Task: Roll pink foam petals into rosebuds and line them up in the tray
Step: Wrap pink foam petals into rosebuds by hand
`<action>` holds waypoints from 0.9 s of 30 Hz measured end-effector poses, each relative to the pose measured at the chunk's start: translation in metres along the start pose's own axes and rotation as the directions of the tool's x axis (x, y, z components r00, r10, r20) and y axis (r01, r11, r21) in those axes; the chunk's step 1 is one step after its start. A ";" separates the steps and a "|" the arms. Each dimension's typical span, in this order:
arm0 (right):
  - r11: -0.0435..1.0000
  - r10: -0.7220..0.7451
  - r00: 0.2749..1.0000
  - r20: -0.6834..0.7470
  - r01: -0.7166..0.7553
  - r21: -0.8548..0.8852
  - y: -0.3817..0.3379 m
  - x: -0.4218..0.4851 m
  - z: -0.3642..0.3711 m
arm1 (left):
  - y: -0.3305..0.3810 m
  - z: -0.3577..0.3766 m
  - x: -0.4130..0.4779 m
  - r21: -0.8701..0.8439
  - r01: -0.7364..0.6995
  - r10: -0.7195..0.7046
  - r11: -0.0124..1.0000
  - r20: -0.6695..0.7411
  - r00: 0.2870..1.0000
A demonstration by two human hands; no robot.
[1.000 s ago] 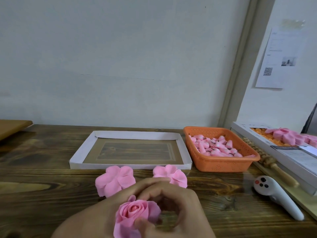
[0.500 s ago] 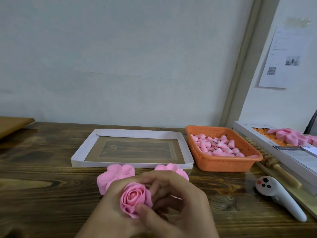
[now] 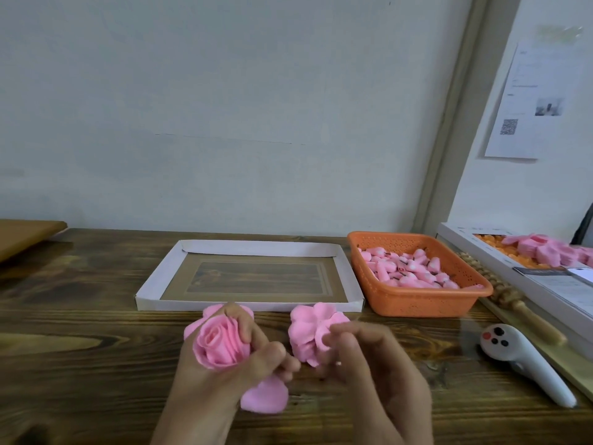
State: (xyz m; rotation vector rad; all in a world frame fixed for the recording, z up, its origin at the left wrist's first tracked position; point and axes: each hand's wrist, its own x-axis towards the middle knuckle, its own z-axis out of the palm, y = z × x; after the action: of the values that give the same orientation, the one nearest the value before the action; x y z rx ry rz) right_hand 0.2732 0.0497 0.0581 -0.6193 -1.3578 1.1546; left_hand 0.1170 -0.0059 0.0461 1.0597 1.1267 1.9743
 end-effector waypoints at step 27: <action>0.980 0.034 0.999 -0.016 -0.030 0.198 0.004 -0.017 0.031 | -0.001 0.025 -0.007 0.286 -0.263 0.309 0.921 -0.129 0.942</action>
State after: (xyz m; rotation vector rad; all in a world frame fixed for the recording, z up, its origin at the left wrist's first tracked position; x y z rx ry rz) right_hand 0.2458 0.0285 0.0527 -0.5088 -1.2018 1.2886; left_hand 0.1419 -0.0012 0.0512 1.2728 1.4302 2.2220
